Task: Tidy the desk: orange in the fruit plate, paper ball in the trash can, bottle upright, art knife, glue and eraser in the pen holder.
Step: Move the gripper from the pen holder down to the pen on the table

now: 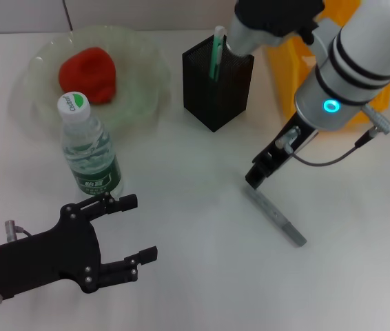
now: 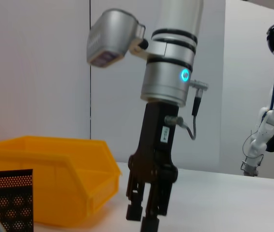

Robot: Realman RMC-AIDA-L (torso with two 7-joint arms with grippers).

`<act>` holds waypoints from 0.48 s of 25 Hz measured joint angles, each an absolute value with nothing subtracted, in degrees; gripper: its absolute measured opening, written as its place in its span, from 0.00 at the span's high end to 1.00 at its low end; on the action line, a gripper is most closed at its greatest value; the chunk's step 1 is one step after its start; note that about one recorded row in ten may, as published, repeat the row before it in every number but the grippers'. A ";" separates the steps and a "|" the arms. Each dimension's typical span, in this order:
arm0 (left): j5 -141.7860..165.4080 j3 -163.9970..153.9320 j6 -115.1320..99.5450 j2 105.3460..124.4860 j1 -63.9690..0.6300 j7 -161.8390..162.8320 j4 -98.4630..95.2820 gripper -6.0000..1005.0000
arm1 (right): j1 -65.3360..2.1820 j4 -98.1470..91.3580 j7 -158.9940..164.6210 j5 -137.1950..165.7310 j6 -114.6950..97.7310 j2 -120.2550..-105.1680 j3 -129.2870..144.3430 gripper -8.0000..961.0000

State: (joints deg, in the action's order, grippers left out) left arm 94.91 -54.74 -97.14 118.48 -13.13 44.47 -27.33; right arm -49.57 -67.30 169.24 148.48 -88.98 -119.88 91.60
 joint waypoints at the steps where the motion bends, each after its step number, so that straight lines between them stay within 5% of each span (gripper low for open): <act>1: 94.92 -54.75 -97.11 118.47 -13.12 44.47 -27.33 0.19 | -49.65 -66.68 169.26 148.40 -88.73 -119.88 92.14 0.44; 12: 94.84 -54.74 -96.87 118.47 -13.23 44.47 -27.33 0.19 | -50.73 -61.94 169.34 147.40 -85.31 -119.88 96.92 0.44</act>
State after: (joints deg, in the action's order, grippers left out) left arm 94.84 -54.74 -96.87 118.47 -13.23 44.47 -27.33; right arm -50.73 -61.94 169.34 147.40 -85.31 -119.88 96.92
